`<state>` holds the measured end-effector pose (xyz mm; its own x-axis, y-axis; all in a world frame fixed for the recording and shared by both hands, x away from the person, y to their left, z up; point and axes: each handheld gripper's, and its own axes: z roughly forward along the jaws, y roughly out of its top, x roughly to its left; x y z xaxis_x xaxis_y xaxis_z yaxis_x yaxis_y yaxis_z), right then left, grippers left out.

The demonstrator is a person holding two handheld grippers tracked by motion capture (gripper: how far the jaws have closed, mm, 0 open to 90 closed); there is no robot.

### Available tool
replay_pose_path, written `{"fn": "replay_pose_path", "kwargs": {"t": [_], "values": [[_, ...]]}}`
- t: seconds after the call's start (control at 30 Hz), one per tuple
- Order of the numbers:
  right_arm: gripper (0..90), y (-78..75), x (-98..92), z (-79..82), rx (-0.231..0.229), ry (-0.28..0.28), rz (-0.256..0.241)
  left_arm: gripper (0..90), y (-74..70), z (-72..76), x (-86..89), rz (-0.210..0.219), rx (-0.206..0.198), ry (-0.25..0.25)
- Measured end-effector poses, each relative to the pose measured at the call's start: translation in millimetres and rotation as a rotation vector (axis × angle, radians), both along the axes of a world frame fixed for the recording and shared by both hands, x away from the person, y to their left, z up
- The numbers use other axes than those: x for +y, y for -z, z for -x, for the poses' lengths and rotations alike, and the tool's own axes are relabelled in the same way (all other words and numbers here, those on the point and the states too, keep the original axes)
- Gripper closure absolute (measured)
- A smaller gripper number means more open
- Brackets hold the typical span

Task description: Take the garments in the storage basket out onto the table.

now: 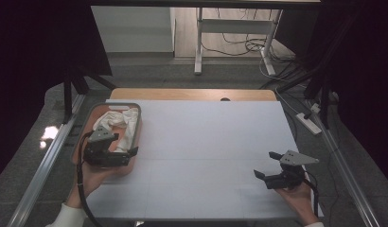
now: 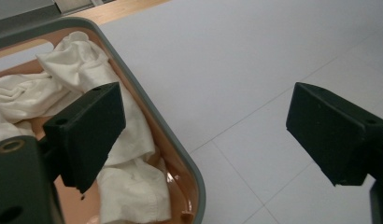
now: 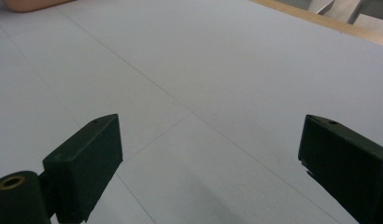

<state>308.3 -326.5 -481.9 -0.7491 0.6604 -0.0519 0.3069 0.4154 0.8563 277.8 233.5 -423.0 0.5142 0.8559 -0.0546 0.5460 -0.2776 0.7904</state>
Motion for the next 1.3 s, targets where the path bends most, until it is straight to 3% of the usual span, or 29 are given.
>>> {"fn": "replay_pose_path", "kwargs": {"t": [0.63, 1.2, 1.3], "values": [[6.1, 1.9, -0.7, -0.3, 0.004, 0.008, 0.001, 11.6, -7.2, -30.5, 17.0, 0.006, -0.014, -0.042], [6.1, 2.9, -1.6, -0.4, 0.006, 0.016, -0.001, 11.8, 1.0, -54.2, 33.2, 0.019, 0.012, -0.089], [6.1, 3.5, -1.1, -0.4, 0.009, 0.014, 0.004, 11.9, 1.8, -60.2, 33.9, 0.005, 0.016, -0.095]]}}
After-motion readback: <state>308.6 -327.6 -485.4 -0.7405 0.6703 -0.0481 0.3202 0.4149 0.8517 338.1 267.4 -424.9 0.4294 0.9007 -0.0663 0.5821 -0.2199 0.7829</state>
